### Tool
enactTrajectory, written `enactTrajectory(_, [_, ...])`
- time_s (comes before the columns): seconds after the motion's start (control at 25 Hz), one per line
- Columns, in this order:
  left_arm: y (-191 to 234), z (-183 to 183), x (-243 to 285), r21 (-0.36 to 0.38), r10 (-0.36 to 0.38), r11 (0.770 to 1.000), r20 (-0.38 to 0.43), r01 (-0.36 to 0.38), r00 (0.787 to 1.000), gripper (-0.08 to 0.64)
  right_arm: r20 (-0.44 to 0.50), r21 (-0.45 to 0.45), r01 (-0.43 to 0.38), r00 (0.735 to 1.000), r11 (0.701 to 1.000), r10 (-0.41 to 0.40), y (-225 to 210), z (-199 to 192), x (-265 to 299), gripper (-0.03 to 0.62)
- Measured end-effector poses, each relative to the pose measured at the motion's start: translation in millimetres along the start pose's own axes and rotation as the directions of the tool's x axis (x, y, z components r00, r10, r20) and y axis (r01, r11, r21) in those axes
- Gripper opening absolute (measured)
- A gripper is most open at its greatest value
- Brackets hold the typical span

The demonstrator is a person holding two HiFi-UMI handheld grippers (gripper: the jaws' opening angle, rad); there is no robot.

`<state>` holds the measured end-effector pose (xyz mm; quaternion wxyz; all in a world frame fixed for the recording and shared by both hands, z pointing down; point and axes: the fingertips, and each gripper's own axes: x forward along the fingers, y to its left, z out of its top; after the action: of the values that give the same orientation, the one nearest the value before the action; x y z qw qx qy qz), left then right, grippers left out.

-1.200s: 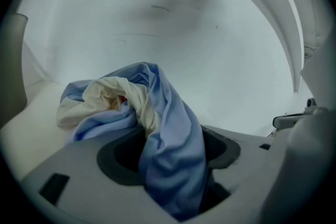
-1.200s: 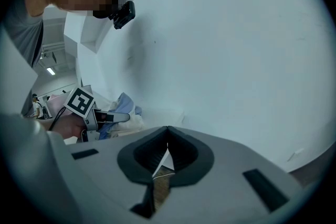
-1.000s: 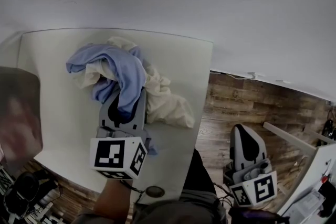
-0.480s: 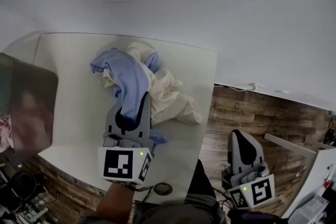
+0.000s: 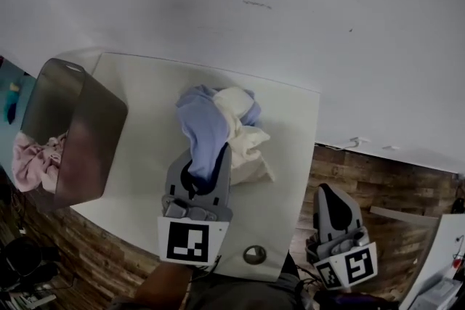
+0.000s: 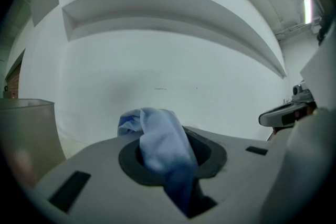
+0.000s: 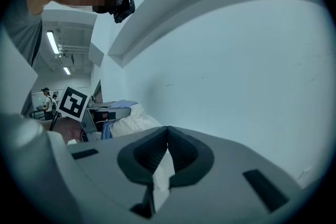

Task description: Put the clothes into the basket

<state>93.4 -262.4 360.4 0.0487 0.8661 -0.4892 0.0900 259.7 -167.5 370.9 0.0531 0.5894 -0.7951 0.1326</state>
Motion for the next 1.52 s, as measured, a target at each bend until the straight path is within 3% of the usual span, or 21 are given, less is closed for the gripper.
enactTrajectory(0.32, [28.8,30.8,-73.1,0.064,-0.084,0.995,0.102,0.078,0.991,0.086,0.07,-0.024,0.089,0.994,0.996,-0.087,94.1,18.9,-39.9,0.006])
enactTrajectory(0.48, [35.4,25.6,-91.1,0.074,-0.148,0.987,0.098,0.142,0.984,0.086,0.132,0.037,0.171,0.976,0.985,-0.175,121.2,23.5,-67.0,0.006])
enactTrajectory(0.68, [41.2,20.6,-110.8,0.079,-0.158,0.986,0.098,0.15,0.983,0.086,0.132,0.049,0.211,0.967,0.976,-0.216,139.8,20.9,-88.5,0.006])
enactTrajectory(0.96, [32.9,37.2,-134.3,0.172,-0.145,0.977,0.127,0.122,0.981,0.086,0.155,0.059,0.2,0.966,0.978,-0.207,152.7,17.6,-113.7,0.006])
enactTrajectory(1.2, [11.8,63.9,-162.3,0.189,-0.102,0.979,0.147,0.073,0.984,0.086,0.14,0.002,0.222,0.965,0.975,-0.22,142.9,7.8,-152.3,0.006])
enactTrajectory(1.4, [-5.6,81.8,-191.8,0.171,-0.067,0.984,0.144,0.042,0.987,0.086,0.178,0.009,0.105,0.978,0.994,-0.105,162.4,18.6,-175.1,0.006])
enactTrajectory(1.52, [-12.0,91.5,-203.5,0.156,-0.069,0.987,0.156,0.044,0.985,0.086,0.161,0.006,0.083,0.983,0.996,-0.083,165.4,14.8,-181.5,0.006])
